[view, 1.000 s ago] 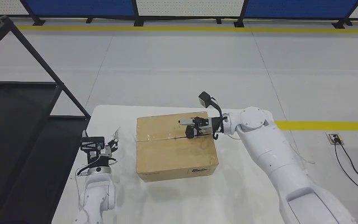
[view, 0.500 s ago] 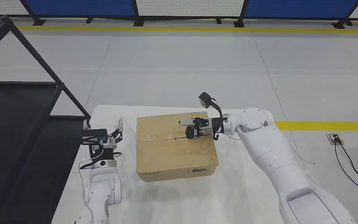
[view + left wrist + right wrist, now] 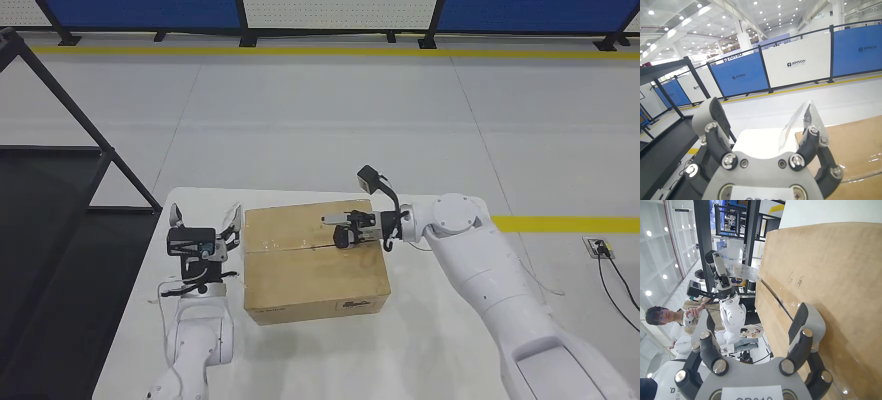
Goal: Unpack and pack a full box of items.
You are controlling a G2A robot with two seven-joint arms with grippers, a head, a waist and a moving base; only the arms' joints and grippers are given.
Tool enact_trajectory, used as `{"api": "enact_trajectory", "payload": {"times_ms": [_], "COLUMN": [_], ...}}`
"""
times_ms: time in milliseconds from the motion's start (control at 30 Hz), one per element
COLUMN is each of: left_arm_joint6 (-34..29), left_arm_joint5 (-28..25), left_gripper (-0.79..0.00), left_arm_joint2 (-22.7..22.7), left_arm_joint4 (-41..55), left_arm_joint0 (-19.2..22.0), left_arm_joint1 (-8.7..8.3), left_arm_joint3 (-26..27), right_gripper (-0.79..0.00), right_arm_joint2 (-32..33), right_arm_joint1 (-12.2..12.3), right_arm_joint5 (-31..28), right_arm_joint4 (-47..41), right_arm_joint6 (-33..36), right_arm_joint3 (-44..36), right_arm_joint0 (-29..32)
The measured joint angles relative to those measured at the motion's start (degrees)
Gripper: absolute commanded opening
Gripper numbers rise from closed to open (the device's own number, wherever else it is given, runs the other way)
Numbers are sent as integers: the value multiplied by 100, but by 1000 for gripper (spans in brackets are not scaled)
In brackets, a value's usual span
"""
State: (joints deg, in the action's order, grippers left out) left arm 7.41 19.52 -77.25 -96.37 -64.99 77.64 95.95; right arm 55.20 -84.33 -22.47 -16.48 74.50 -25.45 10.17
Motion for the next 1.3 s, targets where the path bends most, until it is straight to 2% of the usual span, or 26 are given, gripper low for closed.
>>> {"api": "enact_trajectory", "payload": {"times_ms": [200, 533, 900, 1100, 1300], "left_arm_joint6": [27, -35, -79, -59, -68], "left_arm_joint5": [-113, -239, -375, -395, -427], "left_gripper": [0, 0, 0, 0, 0], "left_arm_joint2": [281, 632, 846, 892, 922], "left_arm_joint4": [-237, -534, -815, -848, -899], "left_arm_joint0": [-40, 8, 172, 195, 194], "left_arm_joint1": [37, 104, 164, 192, 216], "left_arm_joint3": [138, 77, -218, -255, -279], "right_gripper": [0, 0, 0, 0, 0], "right_arm_joint2": [49, 120, 179, 275, 373], "right_arm_joint1": [21, 90, 142, 184, 244], "right_arm_joint5": [-21, 16, 44, -14, -26], "right_arm_joint4": [-18, 52, 71, 48, -8], "right_arm_joint6": [-126, -188, -261, -527, -462], "right_arm_joint3": [-25, -128, -272, -322, -420], "right_arm_joint0": [31, 73, 157, 201, 247]}}
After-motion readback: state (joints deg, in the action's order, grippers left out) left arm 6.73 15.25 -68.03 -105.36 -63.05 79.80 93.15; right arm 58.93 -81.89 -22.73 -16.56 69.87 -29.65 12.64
